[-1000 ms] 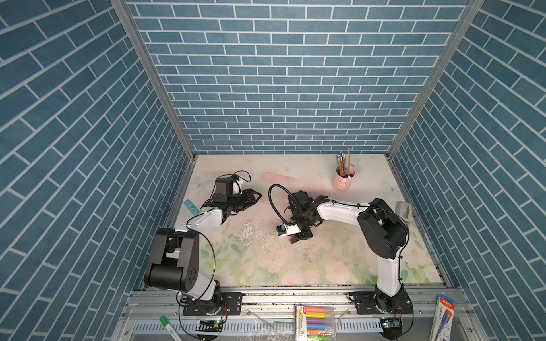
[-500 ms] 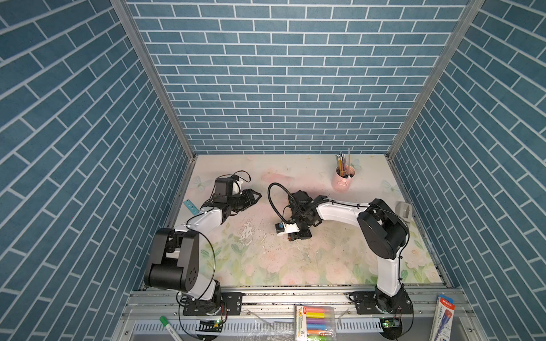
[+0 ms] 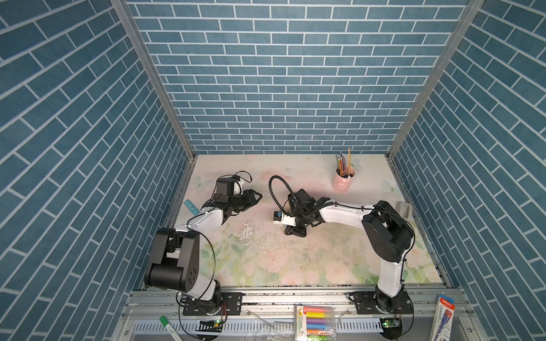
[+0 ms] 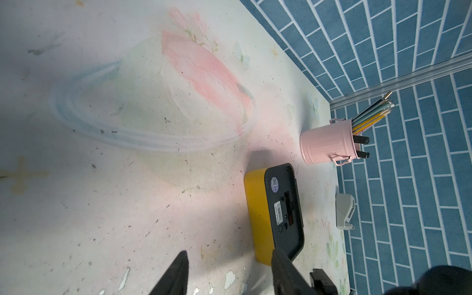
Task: Insert the battery into the alarm
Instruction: Pick up the battery at the center of the board, then install the battery in the alarm.
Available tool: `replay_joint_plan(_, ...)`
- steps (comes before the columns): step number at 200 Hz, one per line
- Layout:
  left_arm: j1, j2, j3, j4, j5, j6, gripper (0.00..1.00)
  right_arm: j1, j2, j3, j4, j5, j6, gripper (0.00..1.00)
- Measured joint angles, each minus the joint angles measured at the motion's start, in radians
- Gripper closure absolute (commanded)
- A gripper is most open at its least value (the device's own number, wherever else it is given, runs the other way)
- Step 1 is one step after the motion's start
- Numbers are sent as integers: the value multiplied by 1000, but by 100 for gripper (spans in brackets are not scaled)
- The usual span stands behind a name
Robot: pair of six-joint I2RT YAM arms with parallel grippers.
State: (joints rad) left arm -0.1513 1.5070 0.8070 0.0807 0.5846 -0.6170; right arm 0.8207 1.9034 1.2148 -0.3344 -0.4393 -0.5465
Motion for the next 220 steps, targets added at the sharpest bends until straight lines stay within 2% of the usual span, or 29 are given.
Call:
replay_joint_plan(25, -24, 0, 0, 1, -8, 2, 46, -41, -76, -35, 100, -17, 154, 98)
replay_joint_plan(66, -94, 0, 20, -9, -35, 32, 46, -166, -222, -114, 272, -23, 415, 99)
replay_joint_plan(103, -168, 22, 61, -5, -58, 49, 46, -248, -260, -167, 377, 47, 583, 100)
replay_joint_plan(163, -288, 159, 138, 8, -75, 45, 46, -259, -251, -314, 607, 207, 816, 100)
replay_joint_plan(220, -311, 280, 182, 65, -56, -9, 46, -249, -190, -413, 865, 300, 968, 100)
